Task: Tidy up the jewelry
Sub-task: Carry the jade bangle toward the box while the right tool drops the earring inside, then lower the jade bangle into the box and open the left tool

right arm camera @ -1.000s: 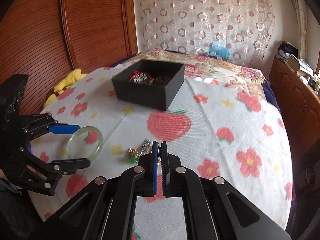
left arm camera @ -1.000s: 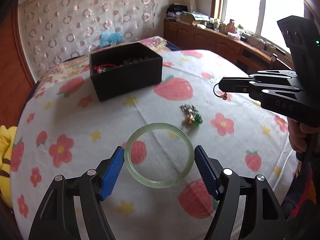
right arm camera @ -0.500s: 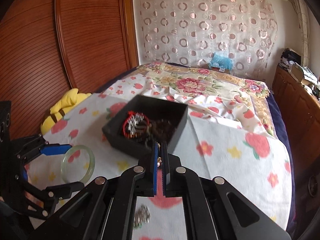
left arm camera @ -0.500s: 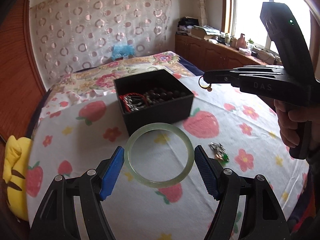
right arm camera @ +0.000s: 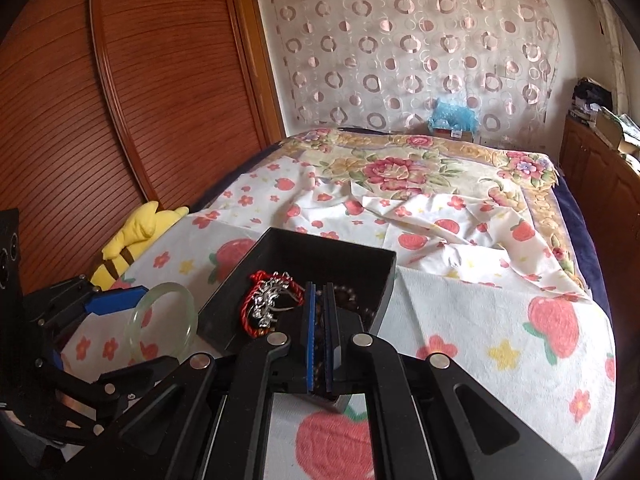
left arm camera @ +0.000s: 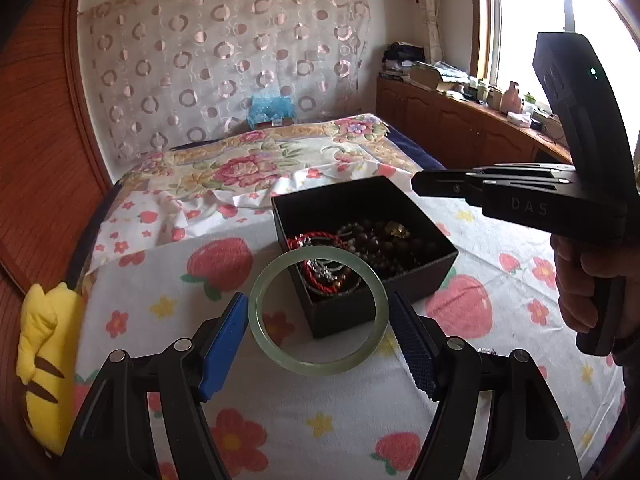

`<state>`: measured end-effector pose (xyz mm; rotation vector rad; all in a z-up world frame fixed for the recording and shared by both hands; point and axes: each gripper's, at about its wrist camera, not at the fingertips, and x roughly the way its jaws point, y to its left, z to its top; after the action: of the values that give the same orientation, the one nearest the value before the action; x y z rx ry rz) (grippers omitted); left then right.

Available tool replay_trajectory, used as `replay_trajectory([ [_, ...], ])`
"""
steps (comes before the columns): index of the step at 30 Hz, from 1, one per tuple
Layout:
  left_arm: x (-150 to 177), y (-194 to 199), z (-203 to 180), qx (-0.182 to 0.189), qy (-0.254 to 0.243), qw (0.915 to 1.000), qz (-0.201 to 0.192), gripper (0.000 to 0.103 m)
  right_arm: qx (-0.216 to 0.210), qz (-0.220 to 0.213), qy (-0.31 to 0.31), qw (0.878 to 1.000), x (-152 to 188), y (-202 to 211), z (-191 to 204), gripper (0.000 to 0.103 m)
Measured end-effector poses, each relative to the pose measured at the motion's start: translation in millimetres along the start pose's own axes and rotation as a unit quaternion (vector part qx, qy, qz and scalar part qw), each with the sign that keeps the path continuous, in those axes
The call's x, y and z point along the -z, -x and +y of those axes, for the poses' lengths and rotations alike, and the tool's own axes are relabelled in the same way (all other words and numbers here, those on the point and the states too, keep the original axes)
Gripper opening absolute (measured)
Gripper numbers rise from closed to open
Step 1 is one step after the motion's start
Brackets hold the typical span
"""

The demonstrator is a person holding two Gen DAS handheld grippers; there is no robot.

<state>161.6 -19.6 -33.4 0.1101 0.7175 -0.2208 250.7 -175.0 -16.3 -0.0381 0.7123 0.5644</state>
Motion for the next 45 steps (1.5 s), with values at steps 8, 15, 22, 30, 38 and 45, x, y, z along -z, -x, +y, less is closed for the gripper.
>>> replay_trajectory([
  [8,-19,-16,-6,-0.004,-0.003,1.0000,-0.006,0.069,0.035,0.002,-0.014,0.999,13,7,-19,0.005],
  [15,-29,-46,-13,-0.008,-0.001,1.0000,0.005,0.069,0.053,0.007,-0.007,0.999,38,26,-36,0.005],
  [22,-32,-63,-12,-0.019,0.000,0.9997,0.017,0.069,0.074,0.003,-0.005,0.997,58,34,-46,0.005],
  [30,-32,-66,-17,-0.016,-0.006,0.9997,0.019,0.069,0.071,0.008,-0.014,0.997,73,36,-53,0.005],
  [38,-19,-43,-28,-0.007,-0.017,0.9998,0.002,0.087,0.072,0.012,-0.010,0.997,91,43,-49,0.005],
  [45,2,-12,-42,0.021,-0.017,0.9995,-0.015,0.095,0.057,0.022,0.000,0.998,112,53,-34,0.005],
])
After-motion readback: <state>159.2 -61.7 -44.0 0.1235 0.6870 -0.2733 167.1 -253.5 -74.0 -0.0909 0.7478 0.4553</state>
